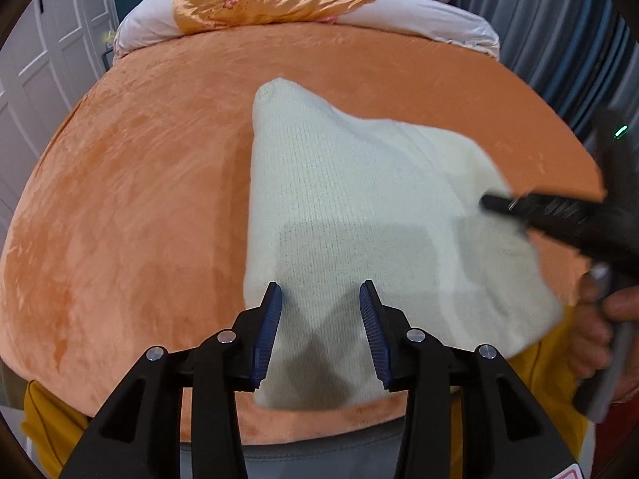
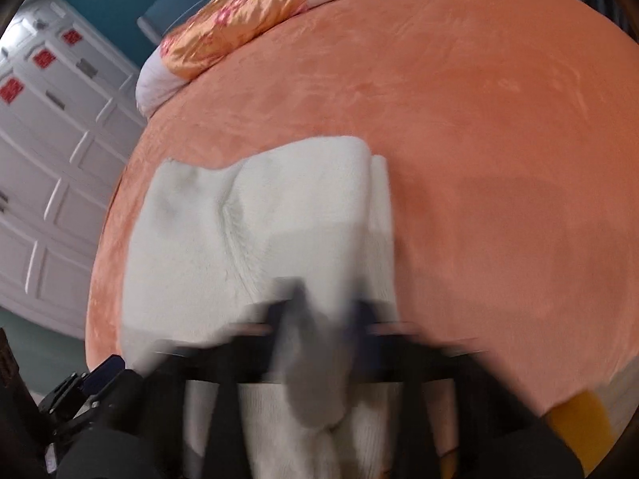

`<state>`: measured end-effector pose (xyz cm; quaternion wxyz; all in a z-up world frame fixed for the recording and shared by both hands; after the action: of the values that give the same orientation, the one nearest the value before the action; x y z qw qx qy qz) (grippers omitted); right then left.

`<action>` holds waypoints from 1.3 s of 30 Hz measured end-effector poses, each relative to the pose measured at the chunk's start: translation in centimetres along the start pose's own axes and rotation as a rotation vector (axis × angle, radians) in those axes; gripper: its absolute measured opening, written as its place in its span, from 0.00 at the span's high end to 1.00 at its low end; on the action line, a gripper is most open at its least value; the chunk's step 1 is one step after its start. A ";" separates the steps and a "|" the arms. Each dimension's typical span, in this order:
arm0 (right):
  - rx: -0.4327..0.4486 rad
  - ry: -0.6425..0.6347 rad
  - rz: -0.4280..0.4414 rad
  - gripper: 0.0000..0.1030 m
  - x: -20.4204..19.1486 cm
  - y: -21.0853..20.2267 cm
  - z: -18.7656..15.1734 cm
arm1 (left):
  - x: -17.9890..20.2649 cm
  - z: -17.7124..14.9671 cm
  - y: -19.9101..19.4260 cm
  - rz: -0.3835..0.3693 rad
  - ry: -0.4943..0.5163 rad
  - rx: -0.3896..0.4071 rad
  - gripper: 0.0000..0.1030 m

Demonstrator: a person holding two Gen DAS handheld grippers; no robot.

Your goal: Fold small clothes

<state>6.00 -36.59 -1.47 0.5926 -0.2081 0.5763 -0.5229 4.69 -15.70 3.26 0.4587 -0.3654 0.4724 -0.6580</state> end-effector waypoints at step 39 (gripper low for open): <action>0.018 -0.033 -0.142 0.79 -0.9 -4.3 -8.0 | -0.9 0.4 0.4 0.058 -0.030 0.019 0.49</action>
<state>-2.62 -34.53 0.58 0.5653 -0.2516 0.5456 -0.5652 5.46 -14.99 2.94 0.4881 -0.3572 0.4692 -0.6434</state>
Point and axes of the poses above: each gripper's, at about its wrist camera, not at the fingertips, and y roughly the way its jaws point, x to its right, z to its top, the point moved 3 cm from there along y, roughly the way its jaws point, and after that the axes turned 13 degrees about -x, right-handed, at the moved point
